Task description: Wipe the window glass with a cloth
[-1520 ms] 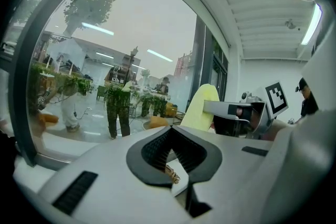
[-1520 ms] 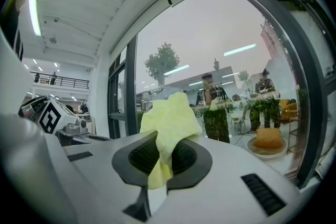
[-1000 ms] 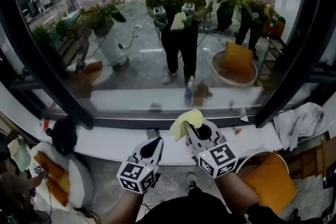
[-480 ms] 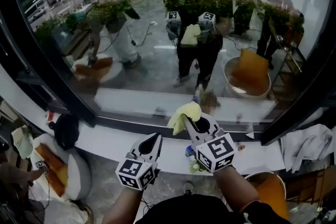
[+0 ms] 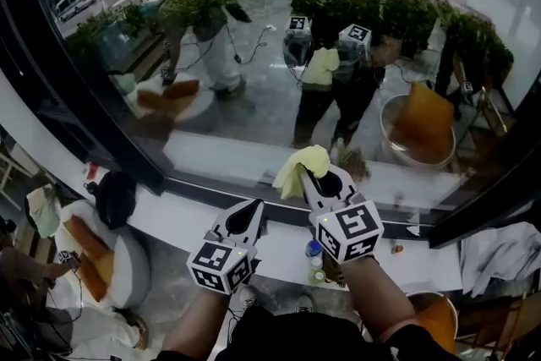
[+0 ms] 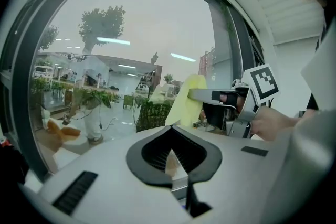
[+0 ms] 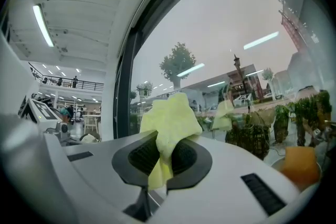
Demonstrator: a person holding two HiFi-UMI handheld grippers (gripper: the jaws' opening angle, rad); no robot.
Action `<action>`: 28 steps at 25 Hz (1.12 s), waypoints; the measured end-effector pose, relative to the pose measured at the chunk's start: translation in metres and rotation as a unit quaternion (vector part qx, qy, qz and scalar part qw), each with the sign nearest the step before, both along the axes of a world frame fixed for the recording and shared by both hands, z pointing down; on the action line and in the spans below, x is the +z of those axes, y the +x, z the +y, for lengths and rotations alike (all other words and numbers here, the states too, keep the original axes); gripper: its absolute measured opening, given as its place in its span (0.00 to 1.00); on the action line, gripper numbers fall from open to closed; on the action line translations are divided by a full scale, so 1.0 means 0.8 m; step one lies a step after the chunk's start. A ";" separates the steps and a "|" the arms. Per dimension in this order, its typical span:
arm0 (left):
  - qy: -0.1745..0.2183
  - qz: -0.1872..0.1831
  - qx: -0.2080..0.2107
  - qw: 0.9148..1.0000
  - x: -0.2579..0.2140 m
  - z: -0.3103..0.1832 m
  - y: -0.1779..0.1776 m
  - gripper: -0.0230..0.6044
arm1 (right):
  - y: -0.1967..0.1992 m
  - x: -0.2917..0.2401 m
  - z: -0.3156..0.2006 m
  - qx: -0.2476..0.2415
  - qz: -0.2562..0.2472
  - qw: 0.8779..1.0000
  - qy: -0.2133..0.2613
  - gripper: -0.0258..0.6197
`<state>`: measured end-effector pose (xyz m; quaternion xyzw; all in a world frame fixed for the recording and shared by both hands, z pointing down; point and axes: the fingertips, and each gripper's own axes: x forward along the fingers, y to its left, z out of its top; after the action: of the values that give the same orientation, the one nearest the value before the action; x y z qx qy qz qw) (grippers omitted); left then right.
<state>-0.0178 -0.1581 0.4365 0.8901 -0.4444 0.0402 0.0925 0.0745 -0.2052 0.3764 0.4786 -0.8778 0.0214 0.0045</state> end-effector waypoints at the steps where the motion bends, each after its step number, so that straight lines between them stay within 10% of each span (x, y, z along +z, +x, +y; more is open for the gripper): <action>1: 0.001 0.002 0.001 1.000 -0.001 -0.009 -0.003 0.05 | -0.005 -0.003 -0.008 0.002 0.000 1.000 0.001 0.11; 28: 0.014 0.033 0.104 0.994 -0.006 -0.196 -0.113 0.05 | -0.132 -0.026 -0.183 0.100 0.038 0.994 0.009 0.11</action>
<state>-0.1082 -0.3153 0.4315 0.9336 -0.3468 0.0142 0.0895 -0.0313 -0.3515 0.3556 0.5649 -0.8246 -0.0045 0.0310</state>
